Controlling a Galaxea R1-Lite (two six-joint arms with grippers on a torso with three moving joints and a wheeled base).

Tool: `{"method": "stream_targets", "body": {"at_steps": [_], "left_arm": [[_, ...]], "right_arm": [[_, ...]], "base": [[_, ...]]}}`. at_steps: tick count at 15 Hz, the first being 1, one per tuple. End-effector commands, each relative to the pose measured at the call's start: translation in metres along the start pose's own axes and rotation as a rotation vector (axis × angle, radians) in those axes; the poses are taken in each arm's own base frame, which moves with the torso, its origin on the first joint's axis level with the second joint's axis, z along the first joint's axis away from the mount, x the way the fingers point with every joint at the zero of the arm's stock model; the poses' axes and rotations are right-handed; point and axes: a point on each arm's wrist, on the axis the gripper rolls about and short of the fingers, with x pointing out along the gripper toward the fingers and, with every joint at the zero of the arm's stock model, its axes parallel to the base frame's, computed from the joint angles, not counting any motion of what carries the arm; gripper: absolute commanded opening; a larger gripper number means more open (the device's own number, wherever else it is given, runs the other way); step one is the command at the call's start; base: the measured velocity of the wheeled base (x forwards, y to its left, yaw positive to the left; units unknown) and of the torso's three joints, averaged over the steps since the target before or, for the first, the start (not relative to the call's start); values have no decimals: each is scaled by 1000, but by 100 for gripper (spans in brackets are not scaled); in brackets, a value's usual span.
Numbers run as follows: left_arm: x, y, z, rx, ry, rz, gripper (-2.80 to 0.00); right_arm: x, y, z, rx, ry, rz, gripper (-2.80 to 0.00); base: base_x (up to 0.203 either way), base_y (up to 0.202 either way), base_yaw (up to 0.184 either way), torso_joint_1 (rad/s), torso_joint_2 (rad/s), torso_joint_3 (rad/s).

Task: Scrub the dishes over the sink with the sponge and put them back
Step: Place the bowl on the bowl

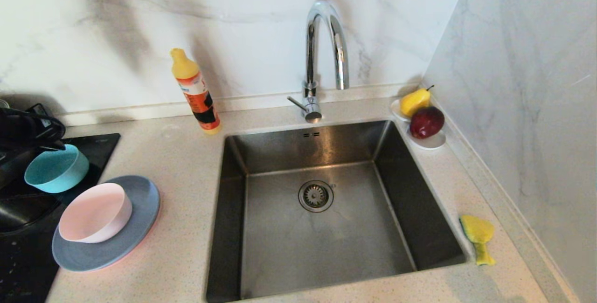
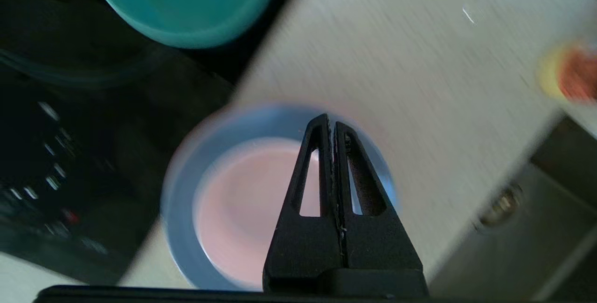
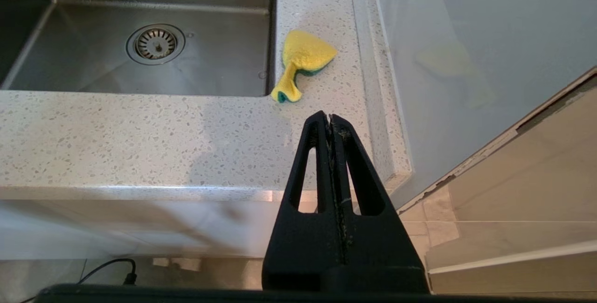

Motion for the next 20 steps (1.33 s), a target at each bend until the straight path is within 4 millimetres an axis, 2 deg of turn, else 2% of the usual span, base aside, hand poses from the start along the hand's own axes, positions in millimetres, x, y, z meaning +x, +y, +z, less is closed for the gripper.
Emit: {"method": "stream_targets", "body": {"at_steps": [1,5,11,13,16,20], "left_arm": [[37,17,13,-32,31,48,0],[71,31,31,-56,21,72,0],[114,37,37,-58,46,80,0],[119,37,37,-55,43,77,0],[139,39,31,-45,64,78,0],[147,38,26,-43,89,76,0]], "right_arm": [[0,0,0,-1,0,1,-280],[0,0,0,-1,-1,1,-280],[0,0,0,-1,-1,1,-280],[0,0,0,-1,-1,1,-280],[0,0,0,-1,-1,1,-280],[0,0,0,-1,0,1,-280]], "base": [[0,0,0,0,0,0],[0,0,0,0,0,0],[0,0,0,0,0,0],[0,0,0,0,0,0],[0,0,0,0,0,0],[0,0,0,0,0,0]]}}
